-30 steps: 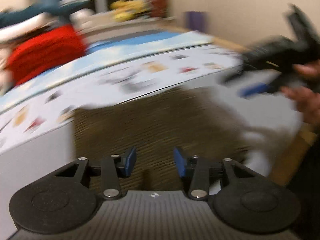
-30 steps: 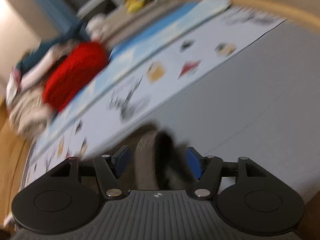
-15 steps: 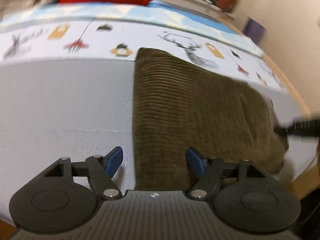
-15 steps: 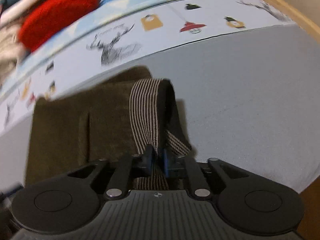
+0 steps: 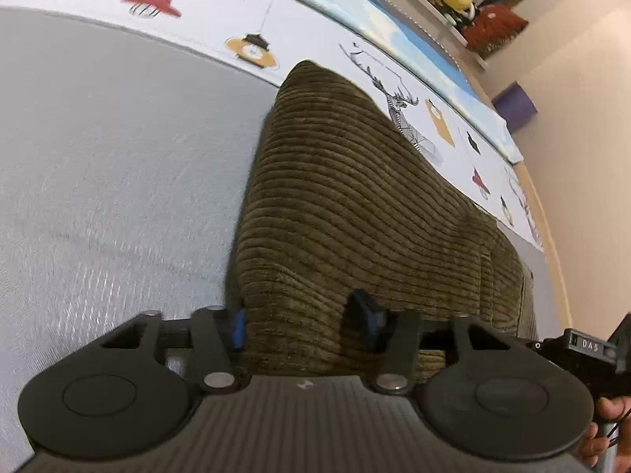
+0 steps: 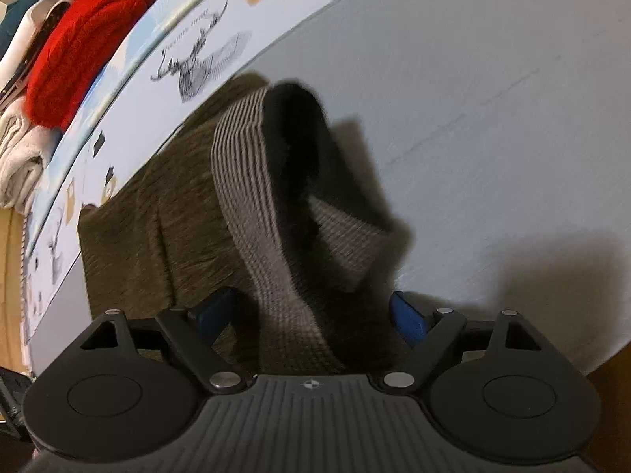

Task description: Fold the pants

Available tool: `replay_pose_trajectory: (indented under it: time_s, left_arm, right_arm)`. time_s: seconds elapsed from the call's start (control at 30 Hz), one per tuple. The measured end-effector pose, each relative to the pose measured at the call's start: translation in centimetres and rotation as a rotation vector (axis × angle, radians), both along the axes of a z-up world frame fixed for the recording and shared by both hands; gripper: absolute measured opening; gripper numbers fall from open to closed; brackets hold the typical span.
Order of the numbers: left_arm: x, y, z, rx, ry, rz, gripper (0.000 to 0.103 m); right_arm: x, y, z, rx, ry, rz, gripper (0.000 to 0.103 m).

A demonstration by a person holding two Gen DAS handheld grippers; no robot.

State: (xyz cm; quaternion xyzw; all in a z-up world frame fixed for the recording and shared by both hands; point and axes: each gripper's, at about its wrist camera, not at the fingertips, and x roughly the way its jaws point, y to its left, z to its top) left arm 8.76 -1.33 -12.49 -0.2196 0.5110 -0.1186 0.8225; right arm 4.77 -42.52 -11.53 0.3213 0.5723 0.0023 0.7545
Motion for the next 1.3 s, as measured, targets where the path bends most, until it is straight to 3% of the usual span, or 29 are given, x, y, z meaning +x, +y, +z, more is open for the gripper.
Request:
replay_pose_trajectory:
  time_s: [0.03, 0.07, 0.17, 0.27, 0.4, 0.53, 0.63, 0.67, 0.73, 0.8, 0.87, 0.97, 1.03, 1.1, 1.2, 1.3]
  left_arm:
    - [-0.1, -0.1, 0.3, 0.008, -0.014, -0.008, 0.036]
    - [-0.2, 0.0, 1.0, 0.019, -0.040, -0.018, 0.034]
    - [-0.8, -0.4, 3.6, 0.088, -0.164, -0.044, 0.031]
    - [-0.6, 0.7, 5.8, 0.152, -0.241, -0.040, 0.031]
    - [1.1, 6.0, 7.4, 0.183, -0.266, 0.026, 0.031]
    - [2.1, 12.7, 6.1, 0.181, -0.199, 0.103, 0.037]
    - [1.5, 16.3, 5.2, 0.253, -0.106, 0.190, 0.039]
    - [0.3, 16.7, 5.6, 0.282, -0.132, 0.206, 0.039]
    - [-2.3, 16.4, 6.6, 0.302, -0.221, 0.190, 0.039]
    - [-4.0, 15.3, 5.8, 0.336, -0.212, 0.138, 0.039]
    - [-4.3, 13.8, 4.1, 0.436, -0.176, 0.055, 0.041]
    - [-5.5, 12.6, 5.6, 0.569, -0.279, 0.003, 0.042]
    - [-7.2, 12.4, 7.3, 0.600, -0.358, 0.030, 0.058]
    - [-9.1, 12.3, 8.9, 0.575, -0.406, 0.055, 0.075]
    - [-12.3, 11.4, 11.2, 0.559, -0.475, 0.035, 0.082]
    - [-15.1, 9.3, 13.5, 0.574, -0.549, 0.040, 0.086]
  right_arm:
    - [0.2, 0.6, 0.2, -0.028, -0.008, 0.023, 0.085]
    - [0.4, 1.2, 0.5, -0.058, -0.021, 0.037, 0.077]
    - [0.9, 2.2, 1.6, -0.060, -0.058, 0.016, 0.054]
    - [2.1, 4.4, 2.7, -0.068, -0.129, 0.052, 0.047]
    - [4.0, 9.4, 4.0, -0.043, -0.232, 0.096, 0.045]
    - [5.7, 14.9, 5.1, -0.034, -0.333, 0.190, 0.046]
    - [7.3, 18.8, 3.9, -0.047, -0.243, 0.271, 0.053]
    - [7.4, 19.6, 3.0, -0.073, -0.193, 0.299, 0.058]
    - [7.5, 20.1, 2.2, -0.147, -0.155, 0.295, 0.061]
    - [7.8, 19.7, 2.4, -0.118, -0.141, 0.260, 0.061]
    - [7.8, 19.8, 2.6, -0.135, -0.138, 0.247, 0.061]
    - [5.8, 19.8, 3.8, -0.181, -0.154, 0.214, 0.060]
    - [4.2, 20.1, 5.6, -0.260, -0.226, 0.172, 0.060]
    - [1.8, 21.0, 8.1, -0.364, -0.356, 0.136, 0.060]
    - [-2.1, 23.4, 11.1, -0.508, -0.559, 0.150, 0.066]
    - [-6.4, 26.0, 14.0, -0.613, -0.737, 0.176, 0.079]
